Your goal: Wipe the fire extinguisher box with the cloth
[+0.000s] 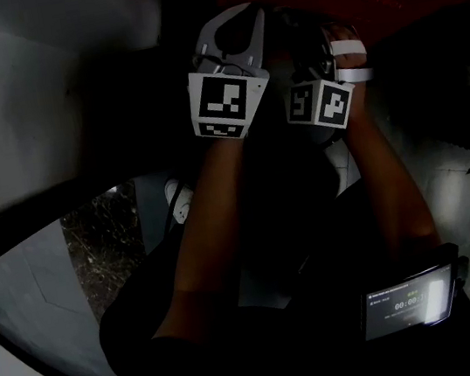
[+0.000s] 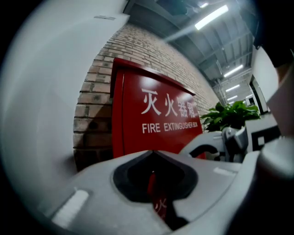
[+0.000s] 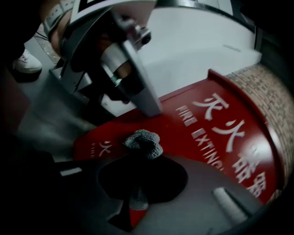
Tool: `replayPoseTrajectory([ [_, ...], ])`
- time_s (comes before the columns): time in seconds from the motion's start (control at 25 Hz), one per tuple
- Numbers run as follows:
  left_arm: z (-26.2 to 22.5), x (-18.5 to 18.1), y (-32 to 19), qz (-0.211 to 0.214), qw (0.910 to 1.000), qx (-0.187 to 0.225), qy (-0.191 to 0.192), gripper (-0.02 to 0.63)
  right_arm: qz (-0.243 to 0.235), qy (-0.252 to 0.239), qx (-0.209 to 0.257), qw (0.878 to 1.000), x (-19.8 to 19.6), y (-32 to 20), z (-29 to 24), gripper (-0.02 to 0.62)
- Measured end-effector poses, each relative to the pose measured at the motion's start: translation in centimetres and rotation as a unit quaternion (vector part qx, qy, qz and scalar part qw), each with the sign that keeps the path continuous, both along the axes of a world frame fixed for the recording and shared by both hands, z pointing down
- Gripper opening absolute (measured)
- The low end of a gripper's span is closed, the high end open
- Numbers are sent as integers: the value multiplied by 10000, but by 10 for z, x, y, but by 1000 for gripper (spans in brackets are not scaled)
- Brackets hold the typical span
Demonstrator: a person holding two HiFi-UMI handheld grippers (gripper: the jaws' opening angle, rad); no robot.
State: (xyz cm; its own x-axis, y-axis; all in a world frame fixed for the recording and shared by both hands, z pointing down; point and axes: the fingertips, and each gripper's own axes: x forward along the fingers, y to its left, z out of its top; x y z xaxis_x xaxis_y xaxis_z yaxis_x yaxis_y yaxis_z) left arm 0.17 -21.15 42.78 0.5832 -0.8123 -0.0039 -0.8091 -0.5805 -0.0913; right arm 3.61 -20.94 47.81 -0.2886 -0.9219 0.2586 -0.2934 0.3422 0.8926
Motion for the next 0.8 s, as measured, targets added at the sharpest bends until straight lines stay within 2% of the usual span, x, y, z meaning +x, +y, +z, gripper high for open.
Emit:
replayPoseTrajectory([
  [0.16, 21, -5, 0, -114, 9999, -121, -47, 2, 14, 279, -514, 9983, 5, 1, 57, 35],
  [0.44, 69, -8, 3, -157, 9986, -484, -166, 2, -28, 690, -756, 9947, 1, 1, 106, 34],
  [0.64, 104, -4, 9, -28, 9962, -812, -300, 2, -110, 403, -1114, 9929, -9, 0, 143, 34],
  [0.72, 118, -4, 10, 0, 9948, -933, -407, 2, -28, 671, -1397, 9879, -3, 0, 167, 34],
  [0.8, 129, -4, 12, 34, 9933, -1031, -524, 2, 211, 1078, -1812, 9773, 13, 2, 202, 34],
])
